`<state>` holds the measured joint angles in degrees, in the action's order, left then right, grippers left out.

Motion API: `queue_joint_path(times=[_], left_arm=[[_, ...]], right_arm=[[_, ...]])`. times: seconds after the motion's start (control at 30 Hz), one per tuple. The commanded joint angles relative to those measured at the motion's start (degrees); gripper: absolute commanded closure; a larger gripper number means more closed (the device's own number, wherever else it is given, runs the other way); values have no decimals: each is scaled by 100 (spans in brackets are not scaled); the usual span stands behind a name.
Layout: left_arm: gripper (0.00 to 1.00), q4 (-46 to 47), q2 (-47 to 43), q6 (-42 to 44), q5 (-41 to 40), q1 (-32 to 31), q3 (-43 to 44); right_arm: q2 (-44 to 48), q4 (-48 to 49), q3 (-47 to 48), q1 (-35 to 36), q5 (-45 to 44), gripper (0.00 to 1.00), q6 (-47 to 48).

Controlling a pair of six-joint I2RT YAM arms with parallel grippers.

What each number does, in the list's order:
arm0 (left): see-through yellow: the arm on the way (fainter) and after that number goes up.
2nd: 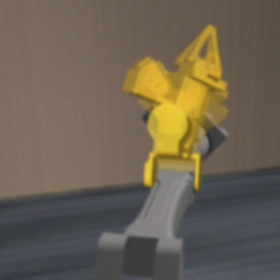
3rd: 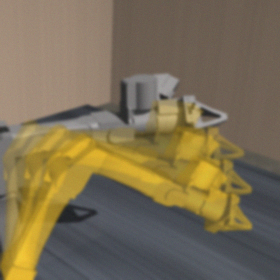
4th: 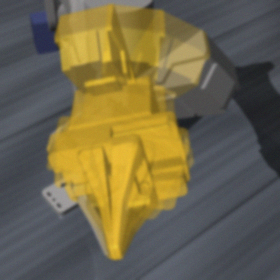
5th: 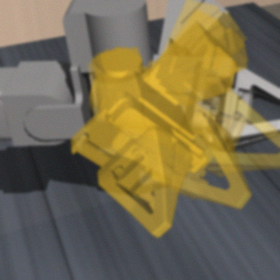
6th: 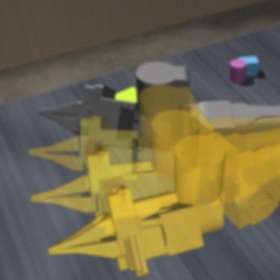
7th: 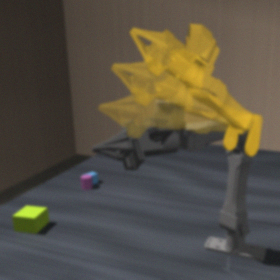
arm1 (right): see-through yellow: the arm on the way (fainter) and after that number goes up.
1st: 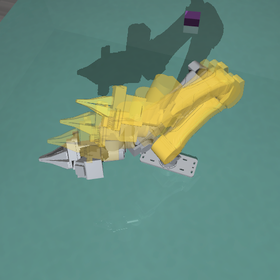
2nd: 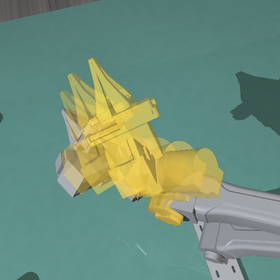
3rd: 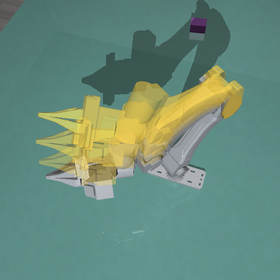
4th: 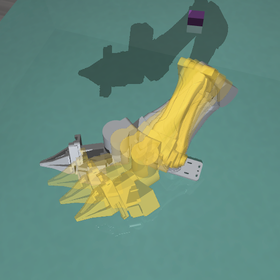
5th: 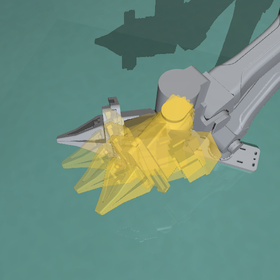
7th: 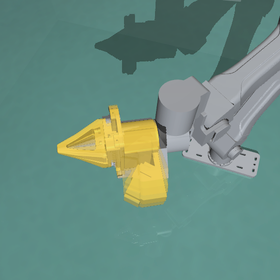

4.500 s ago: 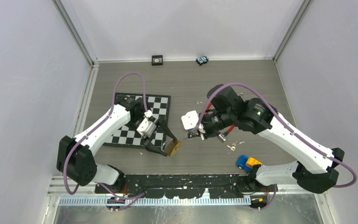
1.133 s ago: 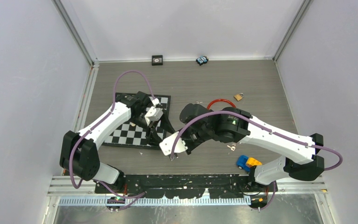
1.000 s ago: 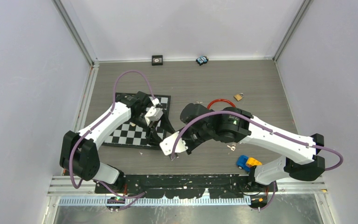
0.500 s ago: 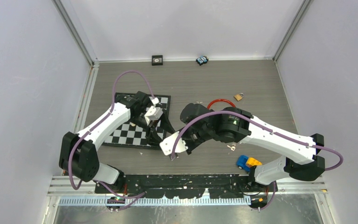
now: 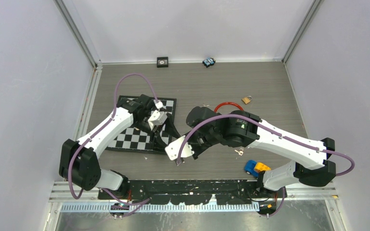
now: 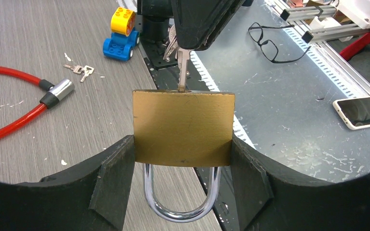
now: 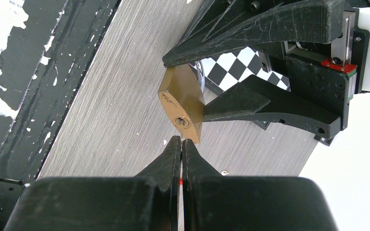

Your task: Unlock with the key

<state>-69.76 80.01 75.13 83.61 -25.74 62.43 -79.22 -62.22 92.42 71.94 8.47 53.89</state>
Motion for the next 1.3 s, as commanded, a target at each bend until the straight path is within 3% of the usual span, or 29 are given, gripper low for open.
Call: queue_joint_path(times=[0.0,0.83,1.27], left_arm=[[100,49,-179,-58,1447,34,58],[100,49,-161,-93,1454,34,74],[100,55,-185,-104,1441,54,85]], right_arm=[[116,80,193,40,74,99,-26],[92,82,360,30,159,99,-151],[255,380,-75,-75,-198,99,-164]])
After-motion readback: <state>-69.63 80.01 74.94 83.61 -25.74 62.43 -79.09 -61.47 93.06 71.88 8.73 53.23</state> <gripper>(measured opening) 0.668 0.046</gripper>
